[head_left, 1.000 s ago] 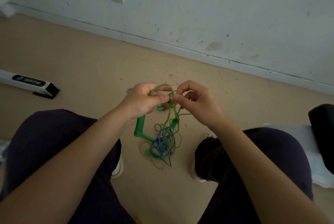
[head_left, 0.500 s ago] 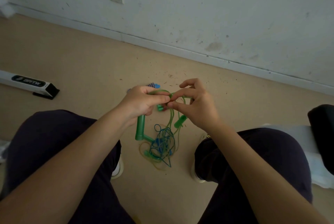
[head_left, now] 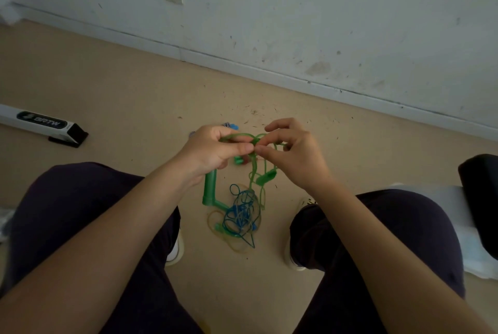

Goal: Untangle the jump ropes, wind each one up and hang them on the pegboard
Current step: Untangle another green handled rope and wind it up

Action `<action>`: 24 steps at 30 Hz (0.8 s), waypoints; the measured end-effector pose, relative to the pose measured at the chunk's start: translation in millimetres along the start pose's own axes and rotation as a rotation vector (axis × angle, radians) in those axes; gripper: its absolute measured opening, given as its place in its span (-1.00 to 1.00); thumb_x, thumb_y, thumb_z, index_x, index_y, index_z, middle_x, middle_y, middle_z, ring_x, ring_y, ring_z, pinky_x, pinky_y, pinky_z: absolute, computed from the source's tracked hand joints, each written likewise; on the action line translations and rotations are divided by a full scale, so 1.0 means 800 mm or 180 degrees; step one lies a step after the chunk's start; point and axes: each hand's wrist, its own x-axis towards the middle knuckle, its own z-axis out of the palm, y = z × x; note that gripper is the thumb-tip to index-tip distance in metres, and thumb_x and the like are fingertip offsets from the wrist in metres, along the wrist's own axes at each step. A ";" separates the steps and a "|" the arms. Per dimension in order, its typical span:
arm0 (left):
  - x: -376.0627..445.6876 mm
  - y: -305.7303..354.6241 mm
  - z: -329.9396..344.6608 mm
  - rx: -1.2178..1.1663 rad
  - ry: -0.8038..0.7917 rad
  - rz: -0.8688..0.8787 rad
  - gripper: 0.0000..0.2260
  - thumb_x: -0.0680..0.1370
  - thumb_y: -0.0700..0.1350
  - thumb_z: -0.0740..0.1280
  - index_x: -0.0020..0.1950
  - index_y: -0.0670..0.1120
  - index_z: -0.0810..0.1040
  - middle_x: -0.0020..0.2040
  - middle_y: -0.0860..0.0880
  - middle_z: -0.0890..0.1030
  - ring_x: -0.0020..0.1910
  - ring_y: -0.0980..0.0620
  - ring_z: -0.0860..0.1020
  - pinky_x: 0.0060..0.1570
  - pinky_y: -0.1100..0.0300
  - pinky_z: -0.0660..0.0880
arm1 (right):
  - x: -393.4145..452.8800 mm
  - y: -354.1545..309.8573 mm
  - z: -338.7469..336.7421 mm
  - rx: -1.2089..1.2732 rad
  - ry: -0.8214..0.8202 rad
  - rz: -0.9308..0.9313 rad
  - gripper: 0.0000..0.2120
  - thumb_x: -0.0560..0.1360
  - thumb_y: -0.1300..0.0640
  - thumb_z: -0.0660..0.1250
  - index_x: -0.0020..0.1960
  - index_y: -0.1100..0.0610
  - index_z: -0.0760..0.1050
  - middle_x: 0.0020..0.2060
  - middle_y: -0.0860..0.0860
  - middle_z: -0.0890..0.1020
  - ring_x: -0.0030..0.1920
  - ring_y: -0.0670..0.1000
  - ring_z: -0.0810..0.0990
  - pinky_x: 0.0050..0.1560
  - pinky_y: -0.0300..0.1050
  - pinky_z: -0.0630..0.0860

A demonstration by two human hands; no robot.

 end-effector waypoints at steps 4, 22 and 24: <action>-0.001 0.002 -0.001 -0.0024 0.0062 0.0124 -0.87 0.50 -0.23 0.46 0.04 -0.13 0.66 -0.50 0.14 0.54 -0.53 0.15 0.21 -0.51 0.30 0.16 | 0.000 -0.006 -0.002 0.0109 -0.0065 0.0035 -0.84 0.33 0.07 0.59 -0.11 0.06 0.71 0.11 -0.07 0.52 -0.04 -0.36 0.46 -0.08 -0.51 0.35; 0.007 -0.005 -0.011 -0.0018 0.0356 0.0296 -0.94 0.58 -0.17 0.39 -0.03 -0.12 0.65 -0.34 0.01 0.58 -0.55 0.16 0.25 -0.50 0.26 0.22 | 0.003 -0.008 -0.021 0.0026 -0.1096 0.0143 -0.90 0.38 0.11 0.56 -0.18 -0.02 0.66 0.11 -0.05 0.53 0.10 -0.12 0.51 -0.04 -0.45 0.32; 0.008 -0.004 -0.012 -0.0035 0.0498 0.0330 -0.92 0.60 -0.16 0.36 -0.06 -0.14 0.61 -0.47 0.13 0.51 -0.57 0.19 0.27 -0.47 0.26 0.23 | 0.002 -0.012 -0.025 -0.0050 -0.1234 0.0153 -0.91 0.37 0.12 0.56 -0.17 0.02 0.67 0.13 -0.03 0.53 0.06 -0.19 0.51 -0.07 -0.52 0.32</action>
